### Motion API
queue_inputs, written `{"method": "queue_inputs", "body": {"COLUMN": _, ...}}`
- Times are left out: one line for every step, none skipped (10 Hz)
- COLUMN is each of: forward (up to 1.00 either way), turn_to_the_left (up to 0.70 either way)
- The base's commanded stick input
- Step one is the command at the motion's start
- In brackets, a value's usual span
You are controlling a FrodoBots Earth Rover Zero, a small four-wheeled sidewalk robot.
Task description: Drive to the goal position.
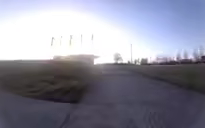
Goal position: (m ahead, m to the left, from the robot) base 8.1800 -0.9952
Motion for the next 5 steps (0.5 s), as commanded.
{"method": "queue_inputs", "body": {"forward": 0.50, "turn_to_the_left": -0.50}}
{"method": "queue_inputs", "body": {"forward": 0.50, "turn_to_the_left": -0.50}}
{"method": "queue_inputs", "body": {"forward": 0.50, "turn_to_the_left": -0.50}}
{"method": "queue_inputs", "body": {"forward": 0.50, "turn_to_the_left": -0.40}}
{"method": "queue_inputs", "body": {"forward": 0.50, "turn_to_the_left": -0.30}}
